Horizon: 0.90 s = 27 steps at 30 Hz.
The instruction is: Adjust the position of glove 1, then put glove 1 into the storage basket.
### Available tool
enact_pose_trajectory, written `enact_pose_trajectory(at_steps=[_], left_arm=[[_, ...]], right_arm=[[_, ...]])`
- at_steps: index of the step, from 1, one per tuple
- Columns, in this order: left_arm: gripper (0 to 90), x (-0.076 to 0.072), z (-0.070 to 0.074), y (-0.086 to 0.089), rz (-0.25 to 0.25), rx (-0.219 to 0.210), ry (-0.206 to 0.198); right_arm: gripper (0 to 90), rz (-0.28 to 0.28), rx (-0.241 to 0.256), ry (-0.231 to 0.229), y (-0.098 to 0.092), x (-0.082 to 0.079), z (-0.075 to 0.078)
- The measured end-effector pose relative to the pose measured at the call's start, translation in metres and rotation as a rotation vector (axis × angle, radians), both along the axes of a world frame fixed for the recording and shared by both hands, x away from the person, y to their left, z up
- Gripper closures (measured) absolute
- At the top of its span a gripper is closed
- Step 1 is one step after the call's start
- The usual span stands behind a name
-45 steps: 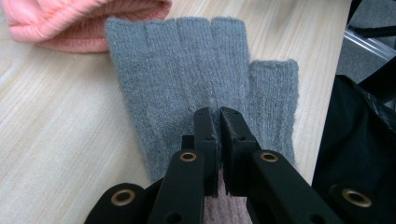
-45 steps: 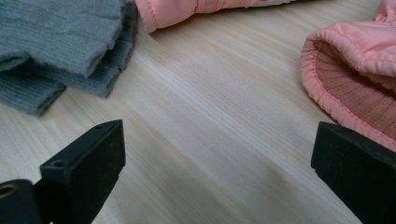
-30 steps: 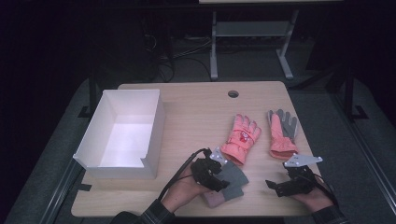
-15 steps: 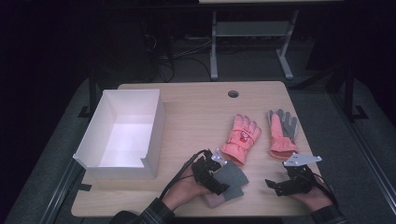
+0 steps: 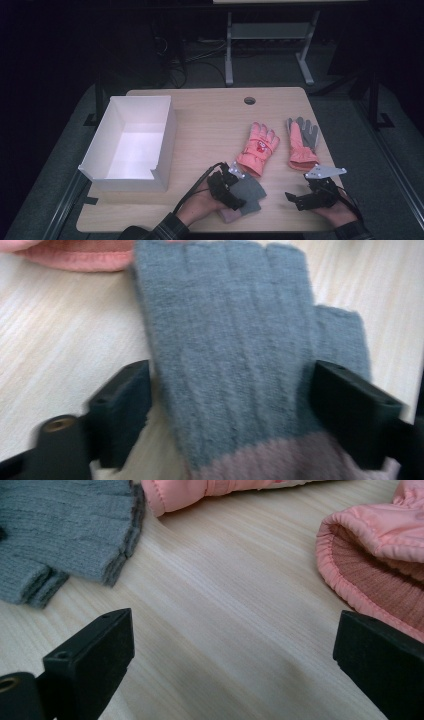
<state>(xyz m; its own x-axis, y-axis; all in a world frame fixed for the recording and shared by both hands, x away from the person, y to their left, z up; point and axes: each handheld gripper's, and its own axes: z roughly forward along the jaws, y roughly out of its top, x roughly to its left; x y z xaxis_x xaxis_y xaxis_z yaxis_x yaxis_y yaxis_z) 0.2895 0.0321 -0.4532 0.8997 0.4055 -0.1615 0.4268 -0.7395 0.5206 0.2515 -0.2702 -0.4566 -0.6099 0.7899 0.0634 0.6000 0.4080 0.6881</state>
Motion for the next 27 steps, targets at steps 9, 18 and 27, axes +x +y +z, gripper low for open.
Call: enact_pose_trajectory(at_steps=[9, 18, 27], left_arm=[[46.8, 0.0, 0.004, 0.0, -0.026, -0.004, 0.05], [66.6, 0.003, 0.008, 0.0, -0.059, -0.021, 0.097], [68.7, 0.005, 0.023, 0.005, -0.063, -0.065, 0.105]], right_arm=[[2.8, 0.003, -0.001, -0.007, -0.001, -0.002, 0.0], [2.8, 0.001, 0.002, -0.007, -0.001, -0.001, 0.001], [2.8, 0.004, 0.002, -0.012, -0.001, -0.001, 0.0]])
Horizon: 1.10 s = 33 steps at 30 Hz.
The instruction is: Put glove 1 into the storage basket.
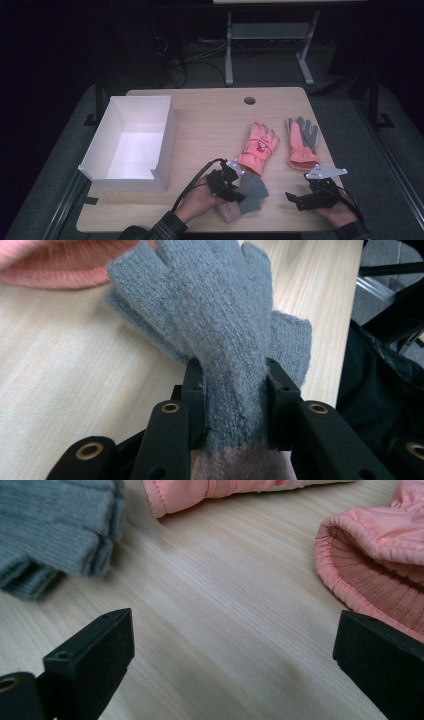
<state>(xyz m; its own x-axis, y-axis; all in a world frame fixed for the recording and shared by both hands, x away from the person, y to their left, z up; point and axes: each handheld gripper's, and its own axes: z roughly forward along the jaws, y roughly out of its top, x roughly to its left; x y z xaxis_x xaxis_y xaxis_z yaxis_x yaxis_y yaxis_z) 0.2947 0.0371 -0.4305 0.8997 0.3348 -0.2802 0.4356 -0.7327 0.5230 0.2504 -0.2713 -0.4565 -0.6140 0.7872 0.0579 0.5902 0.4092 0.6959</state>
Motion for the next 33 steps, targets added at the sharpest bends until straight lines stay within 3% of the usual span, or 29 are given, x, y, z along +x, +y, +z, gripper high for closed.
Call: enact_pose_trajectory(at_steps=[7, 15, 29, 33], left_arm=[[68.9, 0.003, 0.015, 0.006, 0.02, -0.03, 0.002], [69.0, 0.009, 0.033, 0.017, 0.053, -0.035, -0.003], [69.0, 0.023, 0.072, 0.039, 0.097, -0.078, -0.046], [69.0, 0.029, 0.091, 0.046, 0.124, -0.087, -0.081]], right_arm=[[2.8, 0.006, 0.003, -0.002, 0.0, 0.0, 0.0], [2.8, 0.011, 0.0, 0.0, 0.002, 0.001, -0.001], [2.8, 0.017, 0.002, 0.002, 0.003, 0.001, -0.002], [2.8, 0.021, 0.0, 0.004, 0.004, 0.001, -0.002]])
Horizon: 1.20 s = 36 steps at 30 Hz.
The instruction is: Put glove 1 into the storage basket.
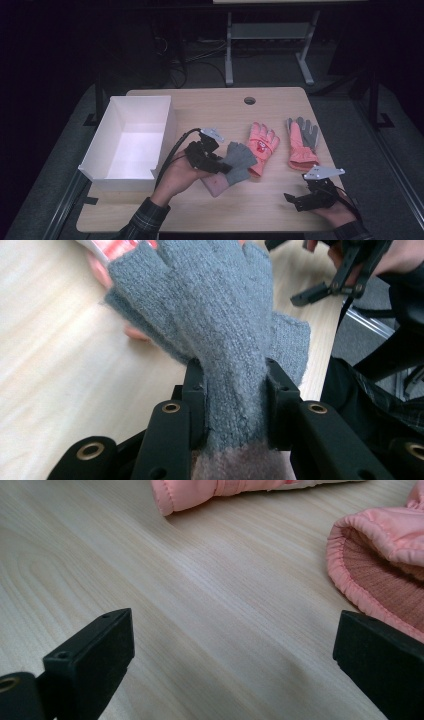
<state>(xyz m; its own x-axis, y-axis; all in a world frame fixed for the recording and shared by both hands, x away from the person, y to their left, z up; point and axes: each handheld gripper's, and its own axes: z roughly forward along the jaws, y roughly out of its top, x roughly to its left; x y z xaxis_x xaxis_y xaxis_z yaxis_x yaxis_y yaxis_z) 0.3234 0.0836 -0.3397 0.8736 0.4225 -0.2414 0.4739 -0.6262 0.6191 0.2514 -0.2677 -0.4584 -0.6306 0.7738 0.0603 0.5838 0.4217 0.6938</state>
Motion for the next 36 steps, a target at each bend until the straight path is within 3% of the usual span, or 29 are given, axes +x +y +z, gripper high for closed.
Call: enact_pose_trajectory(at_steps=[11, 14, 16, 20, 26, 36], left_arm=[[69.1, 0.017, 0.033, 0.027, 0.076, -0.015, -0.031], [69.2, 0.023, 0.042, 0.038, 0.085, 0.004, -0.044], [69.1, 0.025, 0.045, 0.044, 0.114, -0.017, -0.043], [69.2, 0.029, 0.054, 0.057, 0.153, -0.008, -0.059], [69.1, 0.033, 0.061, 0.074, 0.212, -0.02, -0.067], [69.2, 0.05, 0.064, 0.128, 0.357, -0.018, -0.075]], right_arm=[[2.9, 0.0, -0.005, -0.001, 0.0, 0.001, 0.0], [2.9, 0.002, -0.009, -0.002, 0.0, 0.001, 0.0], [2.9, 0.002, -0.009, -0.002, 0.0, 0.001, 0.0], [2.9, 0.005, -0.004, -0.001, 0.001, 0.001, 0.0], [2.9, 0.027, 0.001, -0.001, 0.006, 0.004, 0.001], [2.9, 0.046, 0.004, -0.002, 0.01, 0.008, 0.001]])
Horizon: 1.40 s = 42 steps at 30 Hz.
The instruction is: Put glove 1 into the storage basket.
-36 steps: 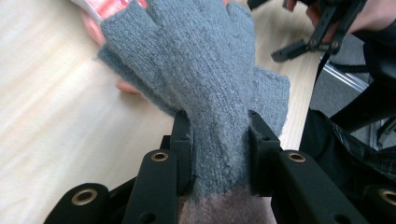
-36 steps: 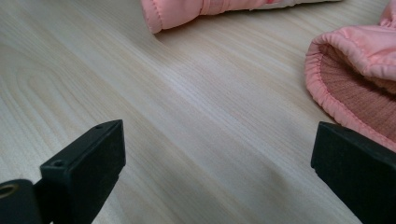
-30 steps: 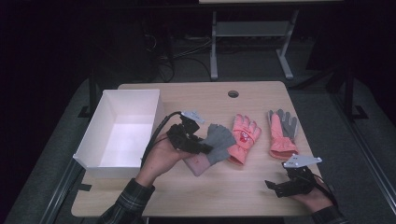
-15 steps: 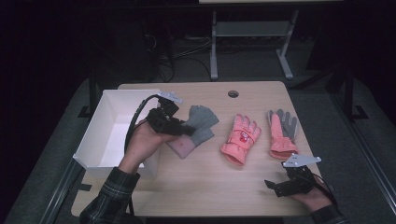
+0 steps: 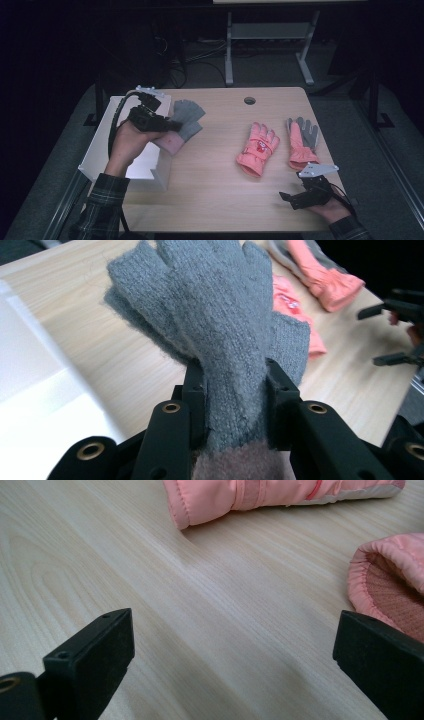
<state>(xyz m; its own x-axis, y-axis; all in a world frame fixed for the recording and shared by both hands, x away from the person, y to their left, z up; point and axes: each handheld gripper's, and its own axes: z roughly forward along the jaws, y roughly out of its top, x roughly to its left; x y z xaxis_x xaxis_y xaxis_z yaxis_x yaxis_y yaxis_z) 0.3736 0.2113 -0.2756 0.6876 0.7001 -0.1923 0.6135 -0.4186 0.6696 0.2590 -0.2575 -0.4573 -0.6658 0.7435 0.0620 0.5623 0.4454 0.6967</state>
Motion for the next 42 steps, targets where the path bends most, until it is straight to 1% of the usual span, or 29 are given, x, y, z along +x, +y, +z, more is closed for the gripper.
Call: enact_pose_trajectory(at_steps=[2, 7, 8, 9, 10, 11, 13, 14, 15, 17, 21, 23, 24, 27, 28, 31, 33, 36, 37, 41, 42], left_arm=[[69.1, 0.003, -0.001, 0.01, 0.025, 0.011, -0.003], [69.1, 0.009, -0.006, 0.035, 0.1, 0.022, -0.002], [69.1, 0.009, -0.006, 0.035, 0.1, 0.022, -0.002], [69.1, 0.011, -0.009, 0.045, 0.134, 0.032, 0.001], [69.1, 0.011, -0.01, 0.05, 0.15, 0.036, -0.002], [69.1, 0.012, -0.011, 0.055, 0.164, 0.035, 0.0], [69.2, 0.013, -0.013, 0.064, 0.192, 0.026, 0.001], [69.1, 0.013, -0.014, 0.069, 0.206, 0.029, 0.002], [69.1, 0.013, -0.015, 0.073, 0.222, 0.021, 0.001], [69.1, 0.015, -0.018, 0.081, 0.235, 0.015, 0.009], [69.1, 0.02, -0.031, 0.092, 0.279, 0.049, 0.028], [69.1, 0.023, -0.039, 0.096, 0.305, 0.069, 0.03], [69.0, 0.025, -0.045, 0.099, 0.319, 0.074, 0.038], [69.0, 0.031, -0.057, 0.104, 0.334, 0.094, 0.055], [69.0, 0.033, -0.062, 0.106, 0.339, 0.11, 0.063], [68.9, 0.038, -0.073, 0.112, 0.349, 0.123, 0.072], [68.8, 0.04, -0.081, 0.115, 0.359, 0.135, 0.079], [68.7, 0.042, -0.091, 0.117, 0.369, 0.147, 0.083], [68.6, 0.042, -0.094, 0.118, 0.37, 0.15, 0.092], [68.4, 0.046, -0.11, 0.122, 0.39, 0.178, 0.107], [68.4, 0.046, -0.112, 0.122, 0.391, 0.177, 0.116]], right_arm=[[2.9, 0.0, -0.004, 0.0, 0.0, 0.0, 0.0], [2.9, -0.004, -0.005, 0.0, -0.001, -0.001, 0.0], [2.9, -0.007, -0.004, 0.002, -0.001, -0.002, 0.0], [2.9, -0.008, -0.003, 0.003, -0.001, -0.002, 0.0], [2.9, -0.009, -0.003, 0.004, -0.001, -0.002, 0.0], [2.9, -0.006, -0.004, -0.002, -0.001, -0.001, -0.001], [2.9, -0.01, -0.003, 0.004, -0.001, -0.001, -0.001], [2.9, -0.01, -0.004, 0.004, -0.001, -0.002, -0.001], [2.9, -0.01, -0.005, 0.004, -0.001, -0.002, -0.001], [2.9, -0.012, -0.005, 0.005, -0.001, -0.002, -0.001], [2.9, -0.013, -0.006, 0.004, -0.002, -0.002, -0.001], [2.9, -0.013, -0.007, 0.004, -0.002, -0.003, -0.001], [2.9, -0.014, -0.007, 0.005, -0.002, -0.003, -0.001], [2.9, -0.012, -0.011, 0.002, -0.002, -0.003, -0.001], [2.9, -0.014, -0.011, 0.002, -0.002, -0.003, -0.001], [2.9, -0.014, -0.015, 0.0, -0.003, -0.003, -0.001], [3.0, -0.022, -0.011, 0.007, -0.003, -0.003, -0.001], [3.0, -0.019, -0.014, 0.002, -0.003, -0.003, -0.001], [3.0, -0.019, -0.014, 0.002, -0.003, -0.003, -0.001], [3.0, -0.026, -0.012, 0.01, -0.003, -0.004, 0.0], [3.0, -0.026, -0.011, 0.011, -0.003, -0.004, 0.0]])
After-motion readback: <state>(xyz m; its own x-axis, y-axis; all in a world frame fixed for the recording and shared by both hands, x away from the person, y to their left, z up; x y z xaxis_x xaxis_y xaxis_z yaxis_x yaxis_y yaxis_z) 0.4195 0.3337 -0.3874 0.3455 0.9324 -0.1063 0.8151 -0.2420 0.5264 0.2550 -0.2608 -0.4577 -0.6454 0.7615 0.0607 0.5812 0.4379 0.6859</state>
